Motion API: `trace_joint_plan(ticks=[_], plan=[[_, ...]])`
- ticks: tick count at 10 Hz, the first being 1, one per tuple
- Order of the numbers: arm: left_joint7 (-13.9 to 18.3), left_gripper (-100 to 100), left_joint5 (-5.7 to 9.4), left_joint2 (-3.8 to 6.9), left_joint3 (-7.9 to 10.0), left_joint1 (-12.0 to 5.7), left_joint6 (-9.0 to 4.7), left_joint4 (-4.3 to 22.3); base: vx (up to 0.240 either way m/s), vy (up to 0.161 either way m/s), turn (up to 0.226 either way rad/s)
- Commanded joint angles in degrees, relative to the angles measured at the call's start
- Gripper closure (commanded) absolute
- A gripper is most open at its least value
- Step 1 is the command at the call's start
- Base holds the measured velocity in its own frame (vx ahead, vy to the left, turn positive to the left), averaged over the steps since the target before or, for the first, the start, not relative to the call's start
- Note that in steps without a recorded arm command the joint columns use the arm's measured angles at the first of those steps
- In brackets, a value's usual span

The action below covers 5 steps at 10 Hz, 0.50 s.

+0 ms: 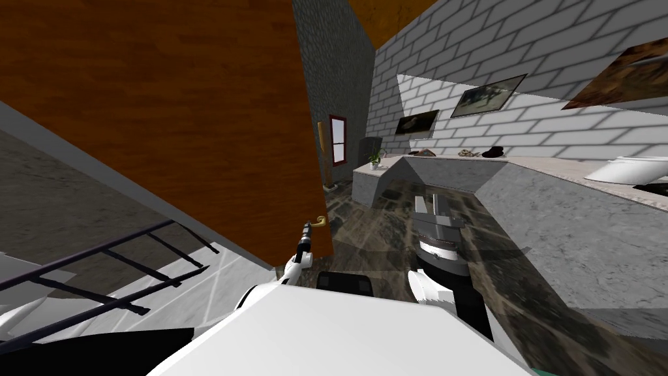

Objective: Push the door open

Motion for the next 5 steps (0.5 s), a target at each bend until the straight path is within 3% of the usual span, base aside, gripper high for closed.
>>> trace_joint_plan(ticks=[1, 2, 5], plan=[[0.1, 100, -0.02, 0.13, 0.06, 0.88, 0.71, -2.1, -0.01, 0.007, -0.005], [-0.8, 100, 0.5, -0.87, 0.93, 0.87, 0.73, -2.2, 0.094, -0.039, 0.073], [-1.8, 100, 1.08, -2.25, 1.88, 0.87, 0.75, -2.4, 0.153, -0.082, 0.112]])
